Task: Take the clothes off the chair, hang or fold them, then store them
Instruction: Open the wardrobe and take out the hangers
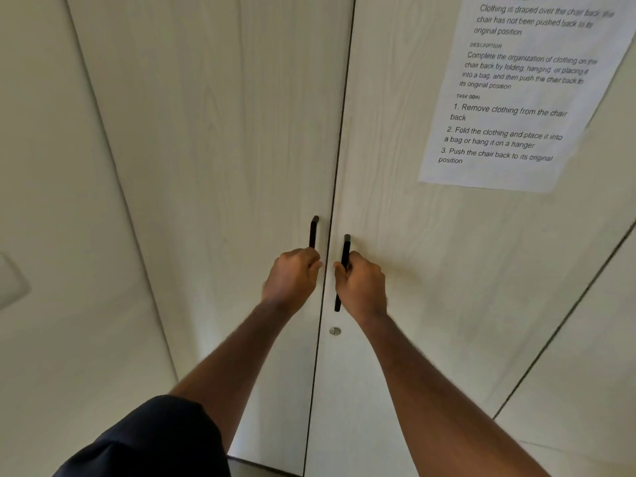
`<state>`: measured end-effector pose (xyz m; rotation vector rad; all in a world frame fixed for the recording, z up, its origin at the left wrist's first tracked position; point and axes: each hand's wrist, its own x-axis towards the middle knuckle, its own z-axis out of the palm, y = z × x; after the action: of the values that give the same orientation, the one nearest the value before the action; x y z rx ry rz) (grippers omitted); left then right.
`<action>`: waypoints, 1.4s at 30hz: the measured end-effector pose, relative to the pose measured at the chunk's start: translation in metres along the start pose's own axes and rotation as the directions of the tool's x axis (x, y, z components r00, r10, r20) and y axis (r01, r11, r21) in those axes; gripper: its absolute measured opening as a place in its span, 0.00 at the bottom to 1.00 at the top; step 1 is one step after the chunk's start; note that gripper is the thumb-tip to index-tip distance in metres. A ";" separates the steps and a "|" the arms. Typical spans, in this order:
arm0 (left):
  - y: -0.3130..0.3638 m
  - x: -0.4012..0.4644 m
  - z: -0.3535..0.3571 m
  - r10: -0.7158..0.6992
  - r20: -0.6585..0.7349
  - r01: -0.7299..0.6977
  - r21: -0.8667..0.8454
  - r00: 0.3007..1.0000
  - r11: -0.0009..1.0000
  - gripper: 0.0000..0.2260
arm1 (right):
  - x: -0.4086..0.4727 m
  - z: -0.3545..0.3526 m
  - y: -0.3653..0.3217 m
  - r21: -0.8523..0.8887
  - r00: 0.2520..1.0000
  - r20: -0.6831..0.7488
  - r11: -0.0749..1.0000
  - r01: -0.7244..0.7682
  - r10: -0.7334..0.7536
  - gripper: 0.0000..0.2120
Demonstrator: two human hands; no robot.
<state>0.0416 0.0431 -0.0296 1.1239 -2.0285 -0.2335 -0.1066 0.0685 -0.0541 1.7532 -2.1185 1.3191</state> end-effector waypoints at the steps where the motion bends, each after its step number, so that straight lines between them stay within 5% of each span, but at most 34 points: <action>1: 0.000 -0.009 -0.004 0.003 0.002 -0.003 -0.005 1.000 1.000 0.07 | -0.012 -0.003 -0.003 0.014 1.000 -0.022 1.000 -0.003 0.003 0.10; 11: 0.032 -0.135 -0.031 0.139 0.105 -0.131 -0.082 0.985 0.988 0.07 | -0.167 -0.091 -0.036 0.055 0.971 -0.228 0.997 -0.059 0.070 0.15; 16: 0.079 -0.188 -0.028 0.283 0.185 -0.251 -0.180 0.941 0.951 0.07 | -0.232 -0.154 -0.038 -0.045 0.948 -0.297 0.991 -0.129 0.110 0.25; 22: 0.155 -0.213 -0.012 0.397 0.178 -0.344 -0.266 0.900 0.900 0.07 | -0.293 -0.223 -0.015 -0.174 0.880 -0.374 0.911 -0.375 0.291 0.25; 27: 0.223 -0.227 0.009 0.452 0.178 -0.382 -0.322 0.874 0.866 0.09 | -0.335 -0.277 0.008 -0.205 0.838 -0.470 0.889 -0.410 0.278 0.33; 34: 0.307 -0.250 0.050 0.488 0.198 -0.386 -0.396 0.850 0.833 0.09 | -0.371 -0.349 0.052 -0.557 0.851 -0.524 0.743 -0.372 0.033 0.18; 42: 0.386 -0.269 0.086 0.546 0.203 -0.418 -0.450 0.813 0.789 0.08 | -0.374 -0.436 0.113 -0.419 0.804 -0.537 0.747 -0.516 0.254 0.17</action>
<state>-0.1852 0.4641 -0.0434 0.2943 -2.3499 -0.5515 -0.2642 0.6328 -0.0543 0.7009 -2.3237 0.9016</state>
